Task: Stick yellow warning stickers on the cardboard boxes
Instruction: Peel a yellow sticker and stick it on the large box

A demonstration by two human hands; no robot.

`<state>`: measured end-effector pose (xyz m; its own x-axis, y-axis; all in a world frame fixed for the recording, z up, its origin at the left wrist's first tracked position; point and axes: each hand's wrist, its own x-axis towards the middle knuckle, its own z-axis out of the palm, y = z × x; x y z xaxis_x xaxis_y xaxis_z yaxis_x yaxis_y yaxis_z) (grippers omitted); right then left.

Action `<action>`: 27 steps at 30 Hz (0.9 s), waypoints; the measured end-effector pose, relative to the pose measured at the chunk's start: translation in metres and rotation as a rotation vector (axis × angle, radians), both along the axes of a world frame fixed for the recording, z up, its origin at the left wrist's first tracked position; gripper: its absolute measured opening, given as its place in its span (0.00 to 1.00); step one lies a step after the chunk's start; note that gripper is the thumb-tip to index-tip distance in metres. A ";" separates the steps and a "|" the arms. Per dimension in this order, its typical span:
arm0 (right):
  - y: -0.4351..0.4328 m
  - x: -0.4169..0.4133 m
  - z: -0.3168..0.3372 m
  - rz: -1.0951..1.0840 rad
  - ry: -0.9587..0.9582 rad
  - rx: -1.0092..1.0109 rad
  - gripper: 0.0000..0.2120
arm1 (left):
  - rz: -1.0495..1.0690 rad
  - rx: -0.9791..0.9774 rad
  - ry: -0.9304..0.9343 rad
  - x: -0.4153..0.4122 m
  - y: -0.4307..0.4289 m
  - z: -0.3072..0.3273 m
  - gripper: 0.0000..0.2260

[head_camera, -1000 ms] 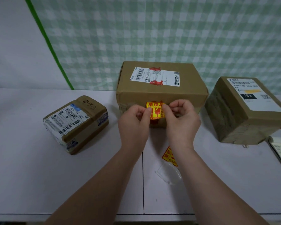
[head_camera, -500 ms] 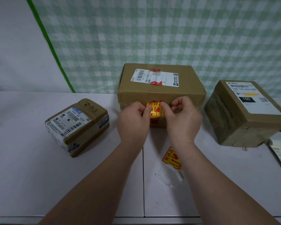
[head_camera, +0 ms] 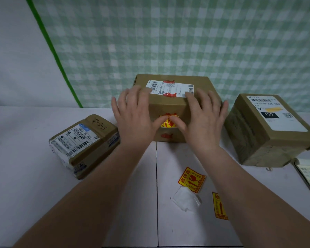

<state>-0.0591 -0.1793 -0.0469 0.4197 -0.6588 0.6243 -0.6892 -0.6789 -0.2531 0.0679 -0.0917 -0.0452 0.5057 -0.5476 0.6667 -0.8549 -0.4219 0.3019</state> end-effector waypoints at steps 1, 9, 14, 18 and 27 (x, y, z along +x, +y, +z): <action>-0.003 0.000 0.000 0.007 0.018 0.008 0.33 | -0.044 0.028 -0.004 0.005 -0.002 0.002 0.33; -0.011 -0.002 0.000 0.058 -0.018 0.047 0.28 | -0.132 0.036 0.025 0.017 -0.008 0.003 0.25; -0.017 -0.012 0.001 0.115 -0.012 0.032 0.26 | -0.189 0.026 0.000 0.023 -0.005 0.004 0.23; -0.014 -0.005 -0.002 0.054 0.015 -0.012 0.29 | -0.115 0.063 -0.109 0.015 -0.006 0.003 0.26; -0.009 -0.005 -0.012 -0.012 0.095 -0.101 0.39 | -0.068 0.128 -0.257 0.010 -0.008 -0.013 0.37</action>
<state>-0.0644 -0.1885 -0.0590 0.4729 -0.5999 0.6454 -0.7148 -0.6895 -0.1171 0.0779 -0.0993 -0.0586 0.2884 -0.6623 0.6915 -0.9240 -0.3818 0.0198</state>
